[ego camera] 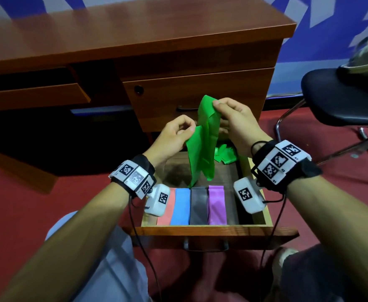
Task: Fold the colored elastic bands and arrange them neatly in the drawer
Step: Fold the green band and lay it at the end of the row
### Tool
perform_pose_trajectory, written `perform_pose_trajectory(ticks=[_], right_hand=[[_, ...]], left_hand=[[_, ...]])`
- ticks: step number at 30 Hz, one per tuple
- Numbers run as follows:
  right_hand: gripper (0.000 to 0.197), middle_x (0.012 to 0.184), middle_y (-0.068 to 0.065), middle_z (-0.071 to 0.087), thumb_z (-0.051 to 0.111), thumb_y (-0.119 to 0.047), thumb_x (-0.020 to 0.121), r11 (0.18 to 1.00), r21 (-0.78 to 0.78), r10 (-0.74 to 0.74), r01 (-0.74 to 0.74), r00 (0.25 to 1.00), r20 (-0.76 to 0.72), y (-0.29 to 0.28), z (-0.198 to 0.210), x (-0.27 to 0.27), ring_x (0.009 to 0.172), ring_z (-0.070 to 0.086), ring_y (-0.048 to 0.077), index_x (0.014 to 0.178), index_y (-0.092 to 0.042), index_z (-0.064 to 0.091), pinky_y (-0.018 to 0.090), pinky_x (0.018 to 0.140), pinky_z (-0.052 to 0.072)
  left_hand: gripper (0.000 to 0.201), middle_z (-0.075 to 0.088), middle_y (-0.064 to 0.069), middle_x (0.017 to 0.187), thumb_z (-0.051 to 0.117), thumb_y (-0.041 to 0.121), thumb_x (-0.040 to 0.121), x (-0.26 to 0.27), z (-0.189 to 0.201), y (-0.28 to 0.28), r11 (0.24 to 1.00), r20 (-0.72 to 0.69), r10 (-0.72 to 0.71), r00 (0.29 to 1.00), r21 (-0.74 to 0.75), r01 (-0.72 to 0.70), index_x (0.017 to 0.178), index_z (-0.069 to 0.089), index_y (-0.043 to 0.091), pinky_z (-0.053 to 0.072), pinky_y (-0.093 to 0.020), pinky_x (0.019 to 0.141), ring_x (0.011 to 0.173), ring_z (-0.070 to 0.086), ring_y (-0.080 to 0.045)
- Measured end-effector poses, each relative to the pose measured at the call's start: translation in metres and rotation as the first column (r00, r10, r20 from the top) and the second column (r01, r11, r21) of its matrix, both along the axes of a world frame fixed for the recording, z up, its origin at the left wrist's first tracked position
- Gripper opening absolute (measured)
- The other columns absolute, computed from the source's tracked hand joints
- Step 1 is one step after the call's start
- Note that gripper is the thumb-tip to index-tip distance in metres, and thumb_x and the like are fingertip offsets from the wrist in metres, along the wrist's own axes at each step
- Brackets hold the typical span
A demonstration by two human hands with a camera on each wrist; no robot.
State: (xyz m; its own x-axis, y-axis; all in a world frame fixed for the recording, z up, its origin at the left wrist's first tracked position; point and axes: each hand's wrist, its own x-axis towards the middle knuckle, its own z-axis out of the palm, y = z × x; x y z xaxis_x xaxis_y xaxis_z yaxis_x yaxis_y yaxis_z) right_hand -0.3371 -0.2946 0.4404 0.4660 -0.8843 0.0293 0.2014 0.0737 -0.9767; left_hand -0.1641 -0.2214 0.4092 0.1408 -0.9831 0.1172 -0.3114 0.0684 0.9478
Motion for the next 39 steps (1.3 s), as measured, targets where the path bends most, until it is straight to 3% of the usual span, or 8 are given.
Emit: perform_pose_trajectory(ticks=[6, 12, 16, 18, 24, 27, 31, 39], right_hand=[[0.020, 0.071, -0.001, 0.061, 0.058, -0.024, 0.099, 0.996, 0.024, -0.084, 0.084, 0.996, 0.027, -0.007, 0.000, -0.002, 0.061, 0.059, 0.014, 0.080, -0.024, 0.061, 0.026, 0.057, 0.044], [0.018, 0.074, 0.005, 0.055, 0.059, -0.026, 0.099, 0.986, 0.108, -0.139, 0.129, 0.986, 0.092, -0.017, -0.005, -0.003, 0.057, 0.050, 0.017, 0.082, -0.023, 0.064, 0.028, 0.057, 0.037], [0.016, 0.083, 0.015, 0.061, 0.064, -0.031, 0.096, 0.972, 0.138, -0.199, 0.191, 0.979, 0.044, -0.024, -0.010, -0.006, 0.069, 0.059, 0.029, 0.086, -0.019, 0.066, 0.035, 0.064, 0.046], [0.021, 0.103, 0.021, 0.071, 0.065, -0.037, 0.095, 0.970, 0.155, -0.182, 0.186, 0.982, -0.044, -0.025, -0.015, -0.006, 0.092, 0.069, 0.040, 0.093, -0.016, 0.069, 0.046, 0.082, 0.056], [0.043, 0.117, 0.003, 0.071, 0.060, -0.052, 0.093, 0.980, 0.170, -0.056, 0.106, 0.959, -0.278, -0.022, -0.032, -0.001, 0.109, 0.067, 0.020, 0.122, -0.020, 0.065, 0.040, 0.097, 0.049], [0.025, 0.099, 0.002, 0.071, 0.064, -0.046, 0.093, 0.992, 0.020, -0.109, 0.125, 0.929, -0.355, -0.018, -0.036, 0.003, 0.092, 0.067, 0.019, 0.092, -0.021, 0.067, 0.037, 0.079, 0.053], [0.035, 0.070, 0.001, 0.066, 0.058, -0.038, 0.100, 0.988, -0.093, -0.147, 0.125, 0.942, -0.301, -0.012, -0.034, 0.005, 0.065, 0.061, 0.012, 0.074, -0.017, 0.071, 0.028, 0.064, 0.050], [0.020, 0.105, -0.001, 0.075, 0.065, -0.036, 0.096, 0.986, -0.156, 0.002, -0.059, 0.939, -0.344, 0.001, -0.035, 0.009, 0.088, 0.069, 0.012, 0.098, -0.020, 0.076, 0.029, 0.073, 0.056]], left_hand=[[0.011, 0.055, 0.003, 0.086, 0.055, 0.011, 0.103, 0.001, -0.002, 0.002, 0.999, 0.119, -0.041, 0.992, 0.000, 0.041, 0.095, 0.059, 0.015, 0.040, -0.017, 0.073, 0.078, 0.050, -0.007], [0.012, 0.035, 0.007, 0.062, 0.052, 0.020, 0.105, 0.004, -0.007, 0.005, 0.980, 0.111, -0.135, 0.985, 0.161, 0.116, 0.094, 0.055, 0.018, 0.027, -0.024, 0.056, 0.060, 0.028, -0.011], [0.013, 0.048, 0.003, 0.068, 0.054, 0.027, 0.103, 0.002, -0.003, 0.003, 0.977, -0.044, -0.115, 0.992, 0.174, 0.121, 0.091, 0.057, 0.024, 0.028, -0.020, 0.049, 0.058, 0.034, -0.010], [0.014, 0.058, 0.010, 0.067, 0.051, 0.020, 0.106, 0.002, 0.001, 0.003, 0.985, -0.158, -0.082, 0.984, 0.140, 0.104, 0.093, 0.057, 0.019, 0.028, -0.019, 0.045, 0.055, 0.042, -0.007], [0.015, 0.058, 0.002, 0.074, 0.047, 0.017, 0.108, 0.004, 0.012, 0.002, 0.997, -0.414, -0.013, 0.910, 0.069, 0.045, 0.101, 0.059, 0.012, 0.029, -0.020, 0.043, 0.058, 0.048, -0.009], [0.015, 0.062, -0.003, 0.082, 0.046, 0.016, 0.108, 0.008, 0.014, 0.002, 0.998, -0.490, 0.043, 0.871, 0.055, -0.018, 0.102, 0.060, 0.011, 0.030, -0.023, 0.048, 0.063, 0.053, -0.011], [0.016, 0.063, -0.004, 0.087, 0.047, 0.017, 0.108, 0.014, 0.014, 0.001, 0.992, -0.495, 0.118, 0.861, 0.029, -0.119, 0.107, 0.061, 0.011, 0.027, -0.029, 0.054, 0.071, 0.053, -0.014], [0.016, 0.064, 0.001, 0.075, 0.046, 0.018, 0.108, 0.025, 0.019, 0.001, 0.972, -0.512, 0.210, 0.833, 0.018, -0.233, 0.102, 0.059, 0.011, 0.030, -0.019, 0.039, 0.055, 0.053, -0.006]])
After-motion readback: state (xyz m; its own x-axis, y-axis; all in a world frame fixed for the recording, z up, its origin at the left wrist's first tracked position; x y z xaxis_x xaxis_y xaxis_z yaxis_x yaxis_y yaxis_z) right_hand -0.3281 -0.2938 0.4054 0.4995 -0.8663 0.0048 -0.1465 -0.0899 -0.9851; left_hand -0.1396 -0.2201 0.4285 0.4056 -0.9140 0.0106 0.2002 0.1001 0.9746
